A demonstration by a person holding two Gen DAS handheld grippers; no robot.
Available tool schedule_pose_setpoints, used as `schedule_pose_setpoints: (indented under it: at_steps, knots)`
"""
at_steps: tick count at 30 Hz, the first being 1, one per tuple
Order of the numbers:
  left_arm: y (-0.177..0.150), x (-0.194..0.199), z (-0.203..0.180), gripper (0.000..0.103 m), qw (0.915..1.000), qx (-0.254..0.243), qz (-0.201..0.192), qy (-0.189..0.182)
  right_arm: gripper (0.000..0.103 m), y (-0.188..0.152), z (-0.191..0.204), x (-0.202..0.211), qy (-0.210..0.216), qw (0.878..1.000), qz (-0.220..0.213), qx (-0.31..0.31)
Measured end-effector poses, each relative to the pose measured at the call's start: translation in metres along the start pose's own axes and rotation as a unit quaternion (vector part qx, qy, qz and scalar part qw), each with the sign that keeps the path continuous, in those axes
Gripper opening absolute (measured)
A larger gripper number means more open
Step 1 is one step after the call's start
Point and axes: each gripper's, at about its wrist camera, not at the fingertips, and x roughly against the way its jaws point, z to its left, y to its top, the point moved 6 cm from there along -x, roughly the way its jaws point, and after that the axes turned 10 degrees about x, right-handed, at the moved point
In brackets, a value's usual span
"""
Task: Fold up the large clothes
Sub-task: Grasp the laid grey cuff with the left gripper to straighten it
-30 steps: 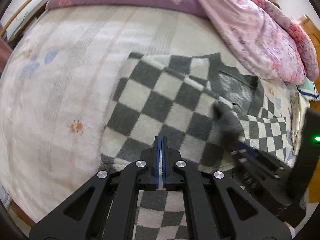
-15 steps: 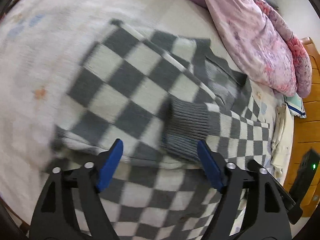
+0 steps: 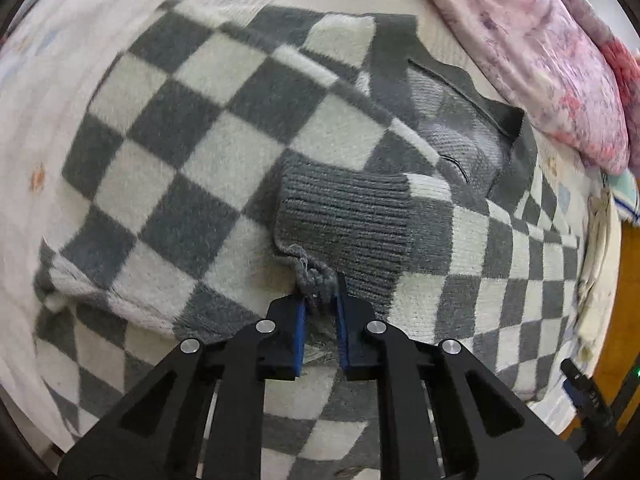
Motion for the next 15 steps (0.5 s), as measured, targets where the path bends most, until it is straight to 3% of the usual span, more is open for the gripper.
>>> schedule_pose_setpoints:
  at_steps: [5, 7, 9, 12, 15]
  knots:
    - [0.004, 0.016, 0.007, 0.012, 0.9997, 0.005, 0.003, 0.022, 0.091, -0.003, 0.013, 0.007, 0.016, 1.000, -0.008, 0.013]
    - [0.009, 0.029, 0.011, 0.012, 0.9995, 0.008, -0.016, 0.026, 0.086, -0.001, 0.022, 0.011, 0.016, 0.999, -0.015, 0.036]
    - [0.016, 0.038, 0.014, 0.012, 0.9982, -0.005, -0.036, 0.047, 0.048, 0.003, 0.033, 0.016, 0.014, 0.997, -0.029, 0.065]
    - [0.021, 0.033, 0.020, 0.012, 0.9983, -0.005, -0.026, 0.052, 0.025, 0.001, 0.047, 0.010, 0.032, 0.995, -0.019, 0.095]
    - [0.023, 0.021, 0.021, 0.012, 0.9970, -0.023, -0.026, 0.070, 0.022, -0.005, 0.059, -0.012, 0.028, 0.992, 0.013, 0.125]
